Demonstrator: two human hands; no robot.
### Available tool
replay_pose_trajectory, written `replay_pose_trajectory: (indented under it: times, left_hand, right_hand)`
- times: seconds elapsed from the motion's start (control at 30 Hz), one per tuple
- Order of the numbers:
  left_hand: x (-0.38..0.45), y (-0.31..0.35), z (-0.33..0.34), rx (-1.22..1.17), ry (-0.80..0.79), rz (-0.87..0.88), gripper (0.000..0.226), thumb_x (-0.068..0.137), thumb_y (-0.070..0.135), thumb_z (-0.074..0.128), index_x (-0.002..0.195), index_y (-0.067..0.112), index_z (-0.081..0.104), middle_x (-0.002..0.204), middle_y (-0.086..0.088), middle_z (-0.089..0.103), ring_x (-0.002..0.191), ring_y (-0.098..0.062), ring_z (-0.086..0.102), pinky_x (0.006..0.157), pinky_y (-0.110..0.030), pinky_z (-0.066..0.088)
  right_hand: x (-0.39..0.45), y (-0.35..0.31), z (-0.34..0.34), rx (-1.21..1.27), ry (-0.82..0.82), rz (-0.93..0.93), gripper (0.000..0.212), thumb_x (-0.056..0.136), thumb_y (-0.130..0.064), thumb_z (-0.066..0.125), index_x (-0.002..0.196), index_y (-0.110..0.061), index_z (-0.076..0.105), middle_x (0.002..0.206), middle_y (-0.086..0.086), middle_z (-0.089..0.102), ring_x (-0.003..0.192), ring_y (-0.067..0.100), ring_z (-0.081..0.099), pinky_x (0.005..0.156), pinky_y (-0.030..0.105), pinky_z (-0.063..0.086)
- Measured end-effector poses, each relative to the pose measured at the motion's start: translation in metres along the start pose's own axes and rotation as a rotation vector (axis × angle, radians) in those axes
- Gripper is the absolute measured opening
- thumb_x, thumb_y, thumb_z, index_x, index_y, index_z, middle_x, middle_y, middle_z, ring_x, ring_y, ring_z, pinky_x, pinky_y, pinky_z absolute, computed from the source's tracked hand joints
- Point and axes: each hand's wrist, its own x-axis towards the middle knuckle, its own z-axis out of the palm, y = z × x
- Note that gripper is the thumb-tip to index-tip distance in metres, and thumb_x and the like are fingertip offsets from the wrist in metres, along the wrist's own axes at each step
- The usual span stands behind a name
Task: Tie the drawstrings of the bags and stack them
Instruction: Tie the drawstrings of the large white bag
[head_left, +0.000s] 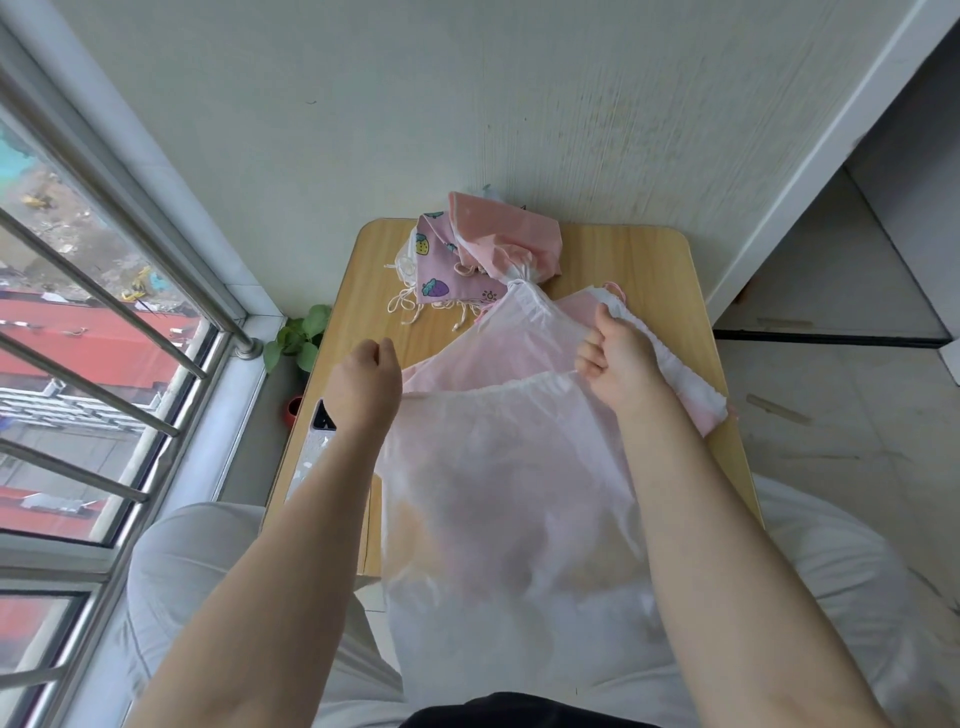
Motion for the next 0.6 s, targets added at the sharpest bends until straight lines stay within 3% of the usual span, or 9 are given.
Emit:
replay_pose_trajectory:
  times: [0.13, 0.23, 0.27, 0.37, 0.5, 0.6]
  left_hand:
    - [0.008, -0.01, -0.007, 0.163, 0.038, 0.056, 0.04, 0.098, 0.03, 0.04, 0.069, 0.005, 0.051, 0.063, -0.01, 0.051, 0.059, -0.027, 0.045, 0.052, -0.028, 0.03]
    - [0.008, -0.005, -0.004, 0.371, -0.117, 0.151, 0.038, 0.094, 0.03, 0.041, 0.065, 0.01, 0.055, 0.063, -0.006, 0.052, 0.059, -0.026, 0.046, 0.051, -0.025, 0.03]
    - [0.008, -0.002, -0.002, 0.418, -0.176, 0.162, 0.038, 0.092, 0.03, 0.042, 0.061, 0.011, 0.053, 0.06, -0.005, 0.049, 0.057, -0.025, 0.043, 0.051, -0.025, 0.028]
    - [0.005, 0.004, 0.003, 0.449, -0.307, 0.149, 0.046, 0.092, 0.039, 0.042, 0.054, 0.013, 0.04, 0.055, -0.001, 0.037, 0.052, -0.021, 0.033, 0.05, -0.025, 0.021]
    - [-0.003, 0.009, 0.004, 0.24, -0.33, 0.117, 0.056, 0.085, 0.052, 0.057, 0.053, 0.015, 0.032, 0.053, 0.001, 0.028, 0.051, -0.019, 0.03, 0.049, -0.026, 0.016]
    - [-0.007, 0.013, 0.01, 0.106, -0.279, 0.127, 0.046, 0.077, 0.03, 0.066, 0.054, 0.015, 0.029, 0.053, 0.0, 0.024, 0.055, -0.02, 0.025, 0.051, -0.026, 0.011]
  right_hand:
    - [0.005, -0.006, -0.013, -0.72, 0.267, -0.408, 0.025, 0.096, -0.021, 0.047, 0.073, -0.015, 0.041, 0.066, -0.003, 0.038, 0.068, 0.019, 0.041, 0.05, 0.026, 0.029]
    - [0.001, 0.003, -0.007, -1.066, 0.161, -0.524, 0.016, 0.098, -0.02, 0.047, 0.096, -0.006, 0.053, 0.075, 0.0, 0.05, 0.075, 0.021, 0.047, 0.061, 0.031, 0.03]
    - [0.0, 0.007, -0.005, -1.183, 0.122, -0.525, 0.015, 0.097, -0.021, 0.046, 0.095, -0.008, 0.052, 0.077, 0.001, 0.052, 0.072, 0.022, 0.049, 0.06, 0.032, 0.033]
    - [-0.001, 0.012, -0.001, -1.456, 0.032, -0.48, 0.025, 0.089, -0.024, 0.046, 0.066, -0.016, 0.042, 0.061, 0.001, 0.042, 0.059, 0.022, 0.041, 0.053, 0.032, 0.029]
    - [-0.002, 0.01, -0.001, -1.606, -0.043, -0.333, 0.041, 0.087, -0.042, 0.051, 0.059, -0.014, 0.041, 0.057, -0.001, 0.04, 0.054, 0.019, 0.042, 0.051, 0.028, 0.028]
    - [-0.004, 0.019, 0.003, -1.461, -0.078, -0.333, 0.048, 0.082, -0.043, 0.059, 0.057, -0.02, 0.025, 0.057, -0.004, 0.023, 0.052, 0.017, 0.026, 0.051, 0.03, 0.018]
